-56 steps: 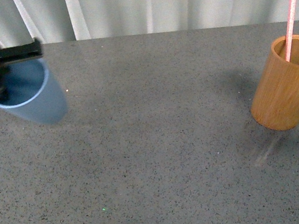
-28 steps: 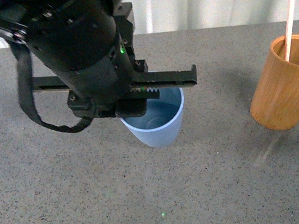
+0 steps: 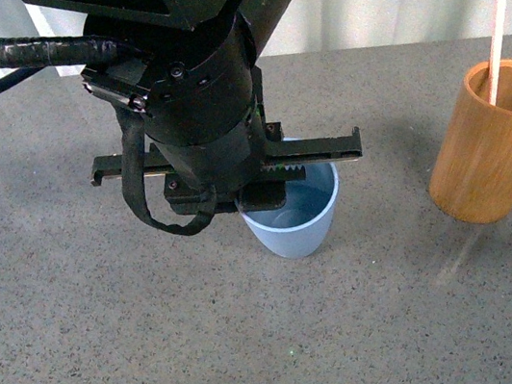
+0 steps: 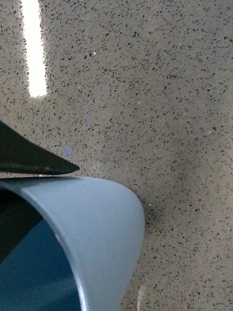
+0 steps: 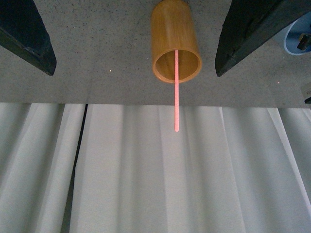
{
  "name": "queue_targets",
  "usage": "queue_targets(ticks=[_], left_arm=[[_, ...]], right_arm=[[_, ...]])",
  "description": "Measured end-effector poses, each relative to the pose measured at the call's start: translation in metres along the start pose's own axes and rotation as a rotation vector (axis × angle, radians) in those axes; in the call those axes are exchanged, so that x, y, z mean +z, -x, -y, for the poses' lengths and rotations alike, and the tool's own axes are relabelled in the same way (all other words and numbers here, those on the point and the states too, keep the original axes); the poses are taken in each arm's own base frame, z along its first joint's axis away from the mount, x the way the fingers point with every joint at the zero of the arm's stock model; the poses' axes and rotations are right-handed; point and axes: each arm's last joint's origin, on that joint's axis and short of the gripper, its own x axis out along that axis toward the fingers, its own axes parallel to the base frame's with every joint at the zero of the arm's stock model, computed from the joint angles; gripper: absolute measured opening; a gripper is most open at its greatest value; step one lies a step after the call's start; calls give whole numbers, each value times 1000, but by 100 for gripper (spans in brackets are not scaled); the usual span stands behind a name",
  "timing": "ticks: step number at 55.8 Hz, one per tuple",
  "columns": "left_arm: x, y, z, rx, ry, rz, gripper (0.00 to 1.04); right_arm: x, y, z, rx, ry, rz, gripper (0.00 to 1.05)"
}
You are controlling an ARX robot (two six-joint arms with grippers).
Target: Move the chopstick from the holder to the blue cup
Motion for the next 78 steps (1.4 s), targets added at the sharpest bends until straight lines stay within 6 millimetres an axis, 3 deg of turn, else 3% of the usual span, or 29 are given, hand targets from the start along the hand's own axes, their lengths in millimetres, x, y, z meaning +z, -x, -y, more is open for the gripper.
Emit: queue_targets(ticks=[12,20,32,39,42,46,51,55,68,78], left_arm=[[1,13,-5,-42,16,79,45],[4,47,-24,-94,60,186,68],[-7,106,-77,-167,147,399,100],[-28,139,-115,-270,204,566,98],[-41,153,-134,-170,203,766,91],[-69,170,-163,-39,172,1012,79],[-123,177,-188,105,122,1079,61],[-148,174,-188,123,85,1113,45],[-168,164,-186,129,51,1112,3],[-180,159,-186,135,44,1112,4]], right_arm=[[0,0,0,0,0,0,95],[0,0,0,0,0,0,95],[0,0,0,0,0,0,95],[0,0,0,0,0,0,95],[0,0,0,0,0,0,95],[0,0,0,0,0,0,95],[0,0,0,-1,0,0,95],[0,0,0,0,0,0,95],[0,0,0,-2,0,0,95],[0,0,0,0,0,0,95]])
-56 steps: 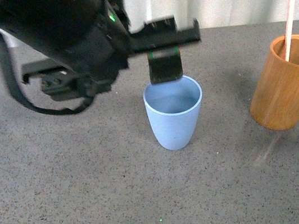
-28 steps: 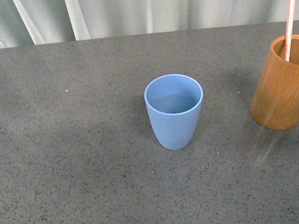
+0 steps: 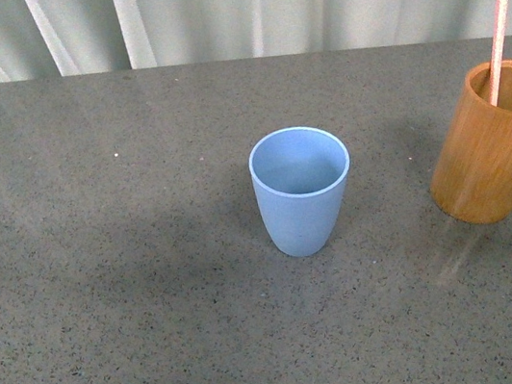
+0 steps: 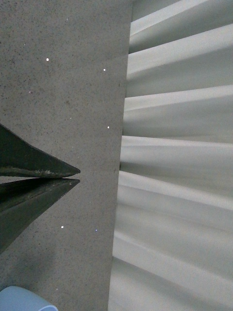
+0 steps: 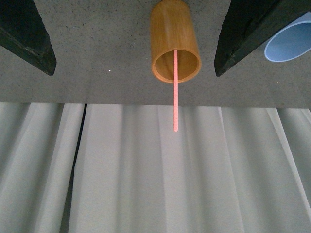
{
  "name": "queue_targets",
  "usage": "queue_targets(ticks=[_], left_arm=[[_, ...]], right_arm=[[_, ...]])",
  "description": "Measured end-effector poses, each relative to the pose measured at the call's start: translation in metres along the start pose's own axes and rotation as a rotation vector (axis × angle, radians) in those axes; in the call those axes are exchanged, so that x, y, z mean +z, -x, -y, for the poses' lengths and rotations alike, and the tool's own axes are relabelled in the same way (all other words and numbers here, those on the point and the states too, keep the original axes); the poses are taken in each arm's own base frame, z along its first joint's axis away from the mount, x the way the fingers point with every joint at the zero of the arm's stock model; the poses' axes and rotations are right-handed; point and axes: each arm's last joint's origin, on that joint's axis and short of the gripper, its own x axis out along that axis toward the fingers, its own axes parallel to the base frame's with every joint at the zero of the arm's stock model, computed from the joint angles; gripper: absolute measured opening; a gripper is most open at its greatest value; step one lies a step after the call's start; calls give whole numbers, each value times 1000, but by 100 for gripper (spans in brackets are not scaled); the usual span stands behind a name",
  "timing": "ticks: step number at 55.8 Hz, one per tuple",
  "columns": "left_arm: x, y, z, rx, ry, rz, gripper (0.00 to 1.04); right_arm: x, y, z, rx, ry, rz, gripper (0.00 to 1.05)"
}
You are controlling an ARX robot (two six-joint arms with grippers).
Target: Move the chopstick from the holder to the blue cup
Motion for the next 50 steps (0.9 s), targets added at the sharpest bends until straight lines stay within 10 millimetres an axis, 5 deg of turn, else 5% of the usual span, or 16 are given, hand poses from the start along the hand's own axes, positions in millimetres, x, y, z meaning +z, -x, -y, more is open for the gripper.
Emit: queue_targets(ticks=[50], left_arm=[[-17,28,0,0,-3,-5,4]], right_arm=[[0,0,0,-1,0,0,95]])
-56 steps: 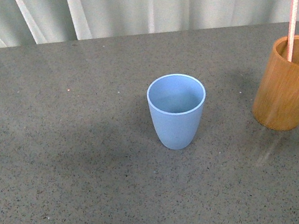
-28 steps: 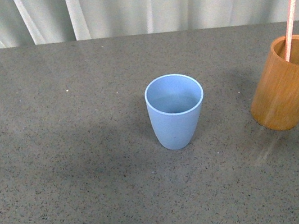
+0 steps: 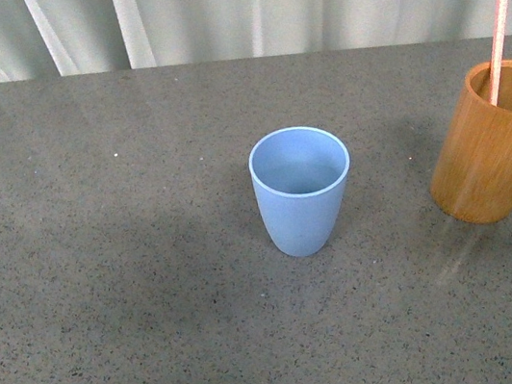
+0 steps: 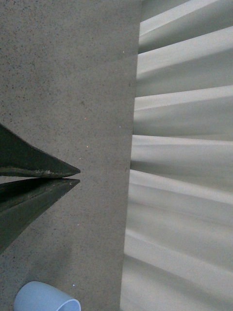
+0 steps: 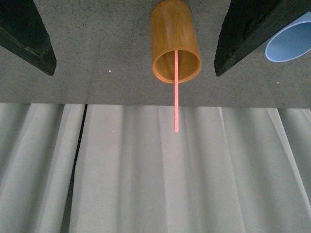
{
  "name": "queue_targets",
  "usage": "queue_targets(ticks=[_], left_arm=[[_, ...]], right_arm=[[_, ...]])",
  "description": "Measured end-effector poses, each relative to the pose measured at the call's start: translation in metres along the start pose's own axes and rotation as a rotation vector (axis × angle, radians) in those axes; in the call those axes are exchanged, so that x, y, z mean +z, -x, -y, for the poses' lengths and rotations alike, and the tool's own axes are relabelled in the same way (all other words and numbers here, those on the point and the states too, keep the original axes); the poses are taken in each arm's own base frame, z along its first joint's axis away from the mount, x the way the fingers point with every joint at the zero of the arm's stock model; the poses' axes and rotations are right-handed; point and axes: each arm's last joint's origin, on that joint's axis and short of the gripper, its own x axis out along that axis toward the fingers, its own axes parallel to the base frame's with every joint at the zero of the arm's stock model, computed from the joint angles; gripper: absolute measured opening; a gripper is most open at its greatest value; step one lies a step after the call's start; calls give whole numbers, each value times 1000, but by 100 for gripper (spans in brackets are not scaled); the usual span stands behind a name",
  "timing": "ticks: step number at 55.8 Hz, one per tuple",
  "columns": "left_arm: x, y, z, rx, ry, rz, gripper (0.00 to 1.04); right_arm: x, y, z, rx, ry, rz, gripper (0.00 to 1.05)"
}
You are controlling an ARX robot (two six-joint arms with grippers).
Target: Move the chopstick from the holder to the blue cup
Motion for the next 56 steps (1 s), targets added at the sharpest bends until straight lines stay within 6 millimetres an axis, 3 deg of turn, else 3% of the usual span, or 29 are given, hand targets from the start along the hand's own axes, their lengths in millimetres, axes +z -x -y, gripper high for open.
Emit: queue_targets(ticks=[20,22,26,30,39,48,54,56], left_arm=[[2,2,0,0,0,26,4],[2,2,0,0,0,25,4],[2,2,0,-1,1,24,5],[2,2,0,-1,0,26,17],[2,2,0,0,0,26,46],[2,2,0,-1,0,26,71],[2,2,0,0,0,26,98],[2,2,0,0,-1,26,99]], right_arm=[[0,0,0,-1,-3,-3,95],[-1,0,0,-13,-26,-77,95],[-2,-5,5,-35,-87,-396,95],[-1,-17,12,-37,-116,-494,95],[22,-57,35,27,-21,-489,95],[37,-112,54,151,12,-489,95],[31,-159,62,256,-31,-522,95],[28,-174,63,287,-48,-538,95]])
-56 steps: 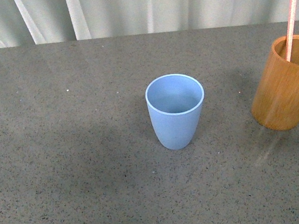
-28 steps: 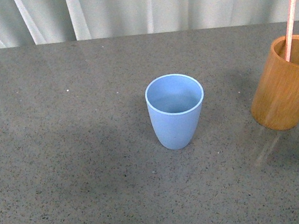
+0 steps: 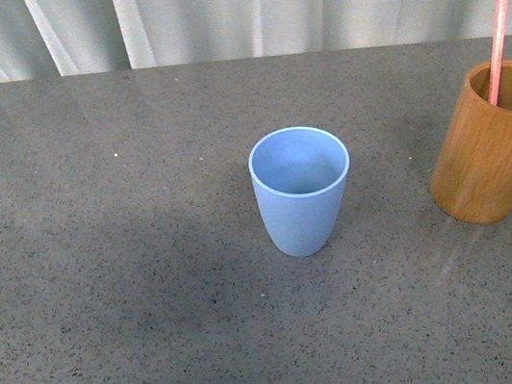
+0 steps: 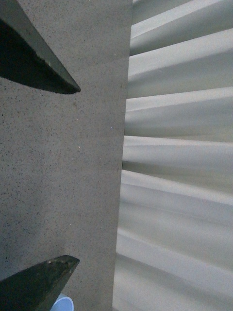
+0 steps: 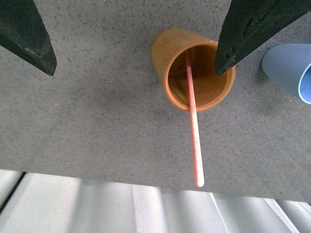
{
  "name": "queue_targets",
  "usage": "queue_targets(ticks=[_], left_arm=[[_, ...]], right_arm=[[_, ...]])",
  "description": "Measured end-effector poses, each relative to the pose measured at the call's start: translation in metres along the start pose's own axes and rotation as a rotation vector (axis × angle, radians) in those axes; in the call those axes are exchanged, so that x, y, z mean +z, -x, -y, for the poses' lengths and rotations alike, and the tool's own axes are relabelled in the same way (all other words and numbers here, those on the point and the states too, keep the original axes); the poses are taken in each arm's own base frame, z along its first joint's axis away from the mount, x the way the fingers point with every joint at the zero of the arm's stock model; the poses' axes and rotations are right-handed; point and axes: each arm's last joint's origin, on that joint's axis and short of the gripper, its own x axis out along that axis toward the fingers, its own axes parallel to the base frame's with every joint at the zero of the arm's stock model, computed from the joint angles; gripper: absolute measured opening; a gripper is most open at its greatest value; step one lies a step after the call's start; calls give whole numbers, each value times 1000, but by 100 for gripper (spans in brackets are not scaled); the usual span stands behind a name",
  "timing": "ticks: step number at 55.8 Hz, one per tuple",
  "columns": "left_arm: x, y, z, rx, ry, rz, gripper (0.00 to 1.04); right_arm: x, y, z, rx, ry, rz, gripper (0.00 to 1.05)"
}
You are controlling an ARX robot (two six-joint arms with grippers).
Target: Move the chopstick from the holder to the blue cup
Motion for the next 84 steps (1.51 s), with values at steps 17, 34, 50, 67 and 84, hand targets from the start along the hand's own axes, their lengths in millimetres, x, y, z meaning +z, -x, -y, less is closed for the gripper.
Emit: queue_targets(ticks=[17,34,50,67,84], left_arm=[[0,0,0,0,0,0,98],[0,0,0,0,0,0,98],[0,0,0,0,0,0,98],[0,0,0,0,0,0,98],[0,0,0,0,0,0,98]], right_arm=[[17,-62,-3,136,30,-19,95],[12,-109,-12,219,35,-87,85],[17,-118,-17,223,21,-76,37],[20,-114,-14,246,-11,-65,3],[64,-71,-6,248,-68,80,3]])
